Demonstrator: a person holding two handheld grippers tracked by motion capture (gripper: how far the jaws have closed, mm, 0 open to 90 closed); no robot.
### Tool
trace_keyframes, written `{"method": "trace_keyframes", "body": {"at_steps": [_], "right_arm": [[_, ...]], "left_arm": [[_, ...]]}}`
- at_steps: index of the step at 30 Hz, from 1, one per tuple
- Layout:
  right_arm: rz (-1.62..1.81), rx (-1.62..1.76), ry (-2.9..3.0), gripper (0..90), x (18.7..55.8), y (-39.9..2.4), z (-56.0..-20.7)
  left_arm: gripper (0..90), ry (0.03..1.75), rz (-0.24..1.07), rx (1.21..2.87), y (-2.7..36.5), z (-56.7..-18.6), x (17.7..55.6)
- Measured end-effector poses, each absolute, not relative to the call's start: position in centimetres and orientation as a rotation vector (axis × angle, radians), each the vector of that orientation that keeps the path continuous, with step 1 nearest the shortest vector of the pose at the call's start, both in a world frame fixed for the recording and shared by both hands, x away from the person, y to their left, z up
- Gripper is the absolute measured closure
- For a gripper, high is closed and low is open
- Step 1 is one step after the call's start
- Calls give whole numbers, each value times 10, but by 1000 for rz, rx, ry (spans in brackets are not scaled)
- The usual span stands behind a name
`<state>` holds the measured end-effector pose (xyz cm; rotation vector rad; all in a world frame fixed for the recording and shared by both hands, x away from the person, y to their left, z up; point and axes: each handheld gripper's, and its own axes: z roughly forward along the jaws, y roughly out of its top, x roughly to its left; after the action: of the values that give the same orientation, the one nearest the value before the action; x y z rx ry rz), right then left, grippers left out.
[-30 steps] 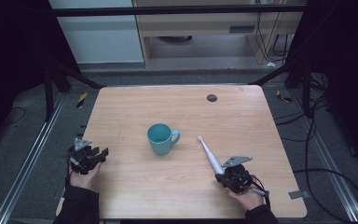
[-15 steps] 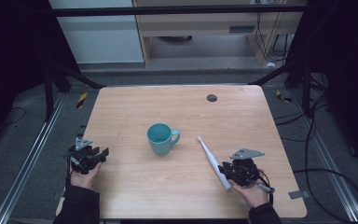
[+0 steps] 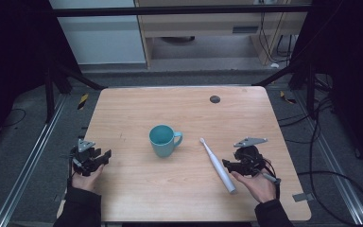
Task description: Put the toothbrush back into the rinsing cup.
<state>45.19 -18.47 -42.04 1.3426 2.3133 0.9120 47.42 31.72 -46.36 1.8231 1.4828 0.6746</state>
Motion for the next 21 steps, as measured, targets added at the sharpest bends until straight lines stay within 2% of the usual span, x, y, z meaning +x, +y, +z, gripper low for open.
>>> {"method": "trace_keyframes", "body": {"at_steps": [8,21], "right_arm": [[749,1377,2400,446,465,-171,-420],[677,1393,2477,482,472,-161,-423]], "left_arm": [[520,1479,687,1846,317,-466,476],[519,1470,690,1859,314,-467,477]]}}
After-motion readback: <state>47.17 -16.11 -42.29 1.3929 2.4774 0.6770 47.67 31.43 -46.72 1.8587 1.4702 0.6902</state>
